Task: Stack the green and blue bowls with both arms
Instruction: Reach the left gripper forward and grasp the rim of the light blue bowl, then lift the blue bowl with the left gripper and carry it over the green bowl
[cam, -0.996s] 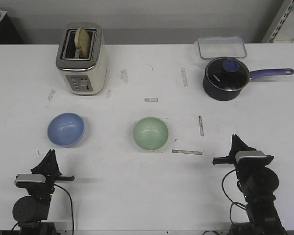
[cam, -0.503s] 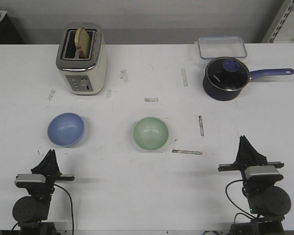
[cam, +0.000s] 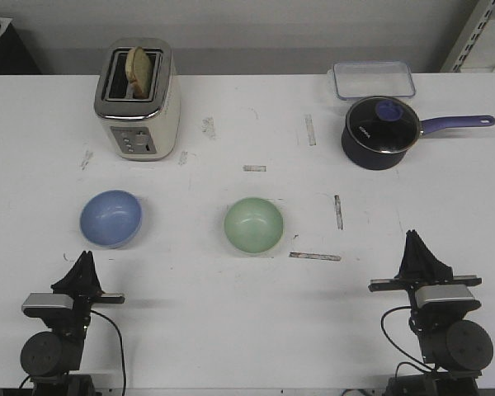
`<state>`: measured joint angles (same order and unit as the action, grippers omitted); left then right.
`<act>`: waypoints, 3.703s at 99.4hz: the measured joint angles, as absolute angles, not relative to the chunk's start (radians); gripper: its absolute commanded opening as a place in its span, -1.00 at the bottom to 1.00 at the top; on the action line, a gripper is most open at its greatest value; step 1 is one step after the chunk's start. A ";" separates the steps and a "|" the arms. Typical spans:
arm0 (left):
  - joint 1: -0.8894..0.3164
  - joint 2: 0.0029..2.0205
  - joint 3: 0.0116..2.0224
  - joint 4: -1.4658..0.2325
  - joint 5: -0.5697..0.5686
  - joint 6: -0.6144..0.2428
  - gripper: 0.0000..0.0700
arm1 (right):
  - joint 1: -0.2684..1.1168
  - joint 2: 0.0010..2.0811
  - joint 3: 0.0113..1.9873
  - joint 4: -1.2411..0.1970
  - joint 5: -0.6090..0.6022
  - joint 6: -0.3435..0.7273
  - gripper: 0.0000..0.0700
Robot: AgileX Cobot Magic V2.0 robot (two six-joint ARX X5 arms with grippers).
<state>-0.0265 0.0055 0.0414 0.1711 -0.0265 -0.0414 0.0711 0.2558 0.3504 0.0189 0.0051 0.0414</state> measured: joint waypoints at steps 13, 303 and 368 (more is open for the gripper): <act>-0.027 0.032 0.127 0.093 -0.027 -0.043 -1.00 | 0.071 0.256 0.350 0.019 0.005 0.042 -1.00; 0.264 1.557 1.129 -0.627 0.322 -0.280 -1.00 | 0.071 0.256 0.350 0.019 0.005 0.042 -1.00; -0.158 1.560 1.485 -0.731 0.321 -0.341 -1.00 | 0.071 0.256 0.350 0.019 0.005 0.041 -1.00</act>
